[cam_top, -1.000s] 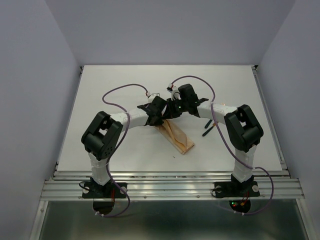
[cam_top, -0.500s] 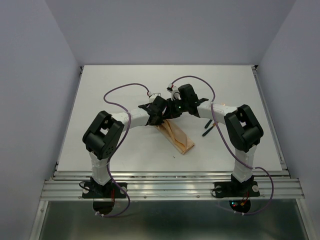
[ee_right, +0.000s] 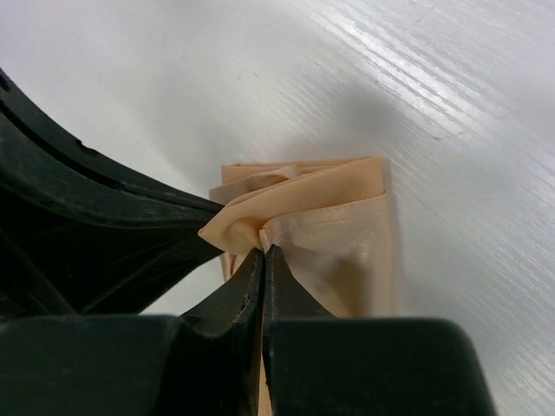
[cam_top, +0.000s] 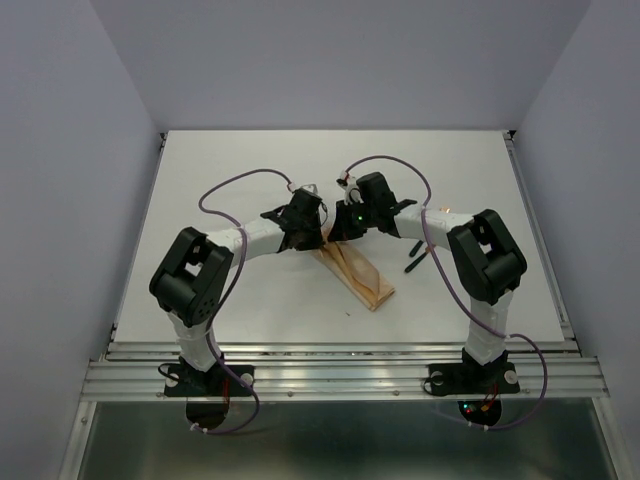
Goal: Fold the napkin into a case and place the utensils inside
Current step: Grasp the top corner of the smaller rectangle folded napkin from the folded napkin.
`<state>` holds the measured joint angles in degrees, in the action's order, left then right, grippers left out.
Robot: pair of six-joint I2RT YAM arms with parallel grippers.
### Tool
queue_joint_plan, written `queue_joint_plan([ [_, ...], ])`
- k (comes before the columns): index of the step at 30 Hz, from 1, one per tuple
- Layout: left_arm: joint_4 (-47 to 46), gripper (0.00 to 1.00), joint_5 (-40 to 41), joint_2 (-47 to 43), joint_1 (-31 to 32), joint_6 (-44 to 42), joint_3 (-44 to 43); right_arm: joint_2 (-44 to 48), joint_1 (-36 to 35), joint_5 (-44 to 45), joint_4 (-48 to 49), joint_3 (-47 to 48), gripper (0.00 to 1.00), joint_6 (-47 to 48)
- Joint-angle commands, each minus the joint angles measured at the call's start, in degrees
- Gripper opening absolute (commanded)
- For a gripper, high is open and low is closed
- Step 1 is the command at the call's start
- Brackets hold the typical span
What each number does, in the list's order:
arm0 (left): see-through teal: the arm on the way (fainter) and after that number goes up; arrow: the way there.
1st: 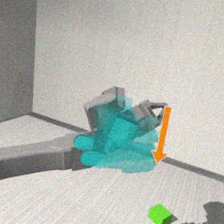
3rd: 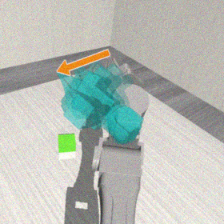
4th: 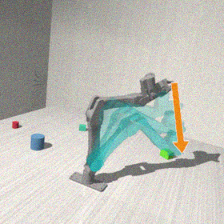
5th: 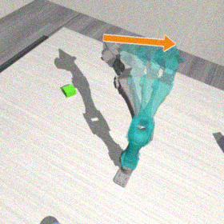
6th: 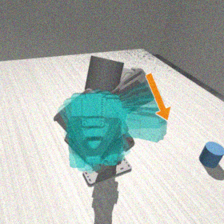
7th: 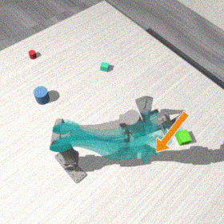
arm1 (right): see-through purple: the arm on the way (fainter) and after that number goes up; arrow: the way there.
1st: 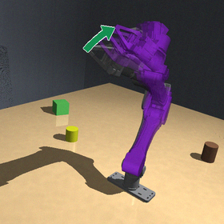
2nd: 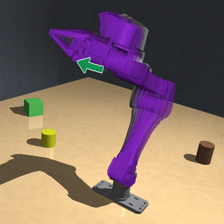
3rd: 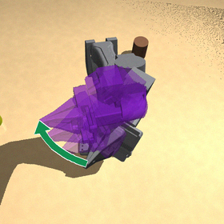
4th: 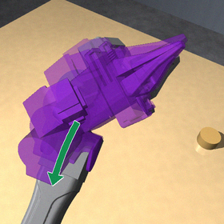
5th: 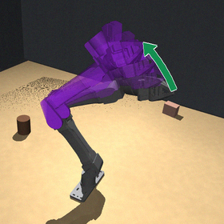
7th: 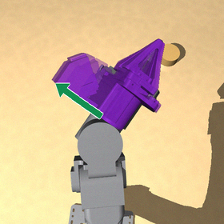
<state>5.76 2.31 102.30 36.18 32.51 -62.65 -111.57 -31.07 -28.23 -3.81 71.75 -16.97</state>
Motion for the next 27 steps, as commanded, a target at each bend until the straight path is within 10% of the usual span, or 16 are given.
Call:
queue_joint_plan([
  [1, -4.3, 0.0, -6.4, -4.1, -2.1, 0.4, 2.7, 0.6, 0.3, 3.4, 0.3, -1.2, 0.01, -0.9],
  [27, -11.2, 0.0, -17.2, -4.7, -4.3, 3.0, 4.2, -1.7, -2.8, 8.3, -11.0, 4.5, 0.01, 0.5],
])
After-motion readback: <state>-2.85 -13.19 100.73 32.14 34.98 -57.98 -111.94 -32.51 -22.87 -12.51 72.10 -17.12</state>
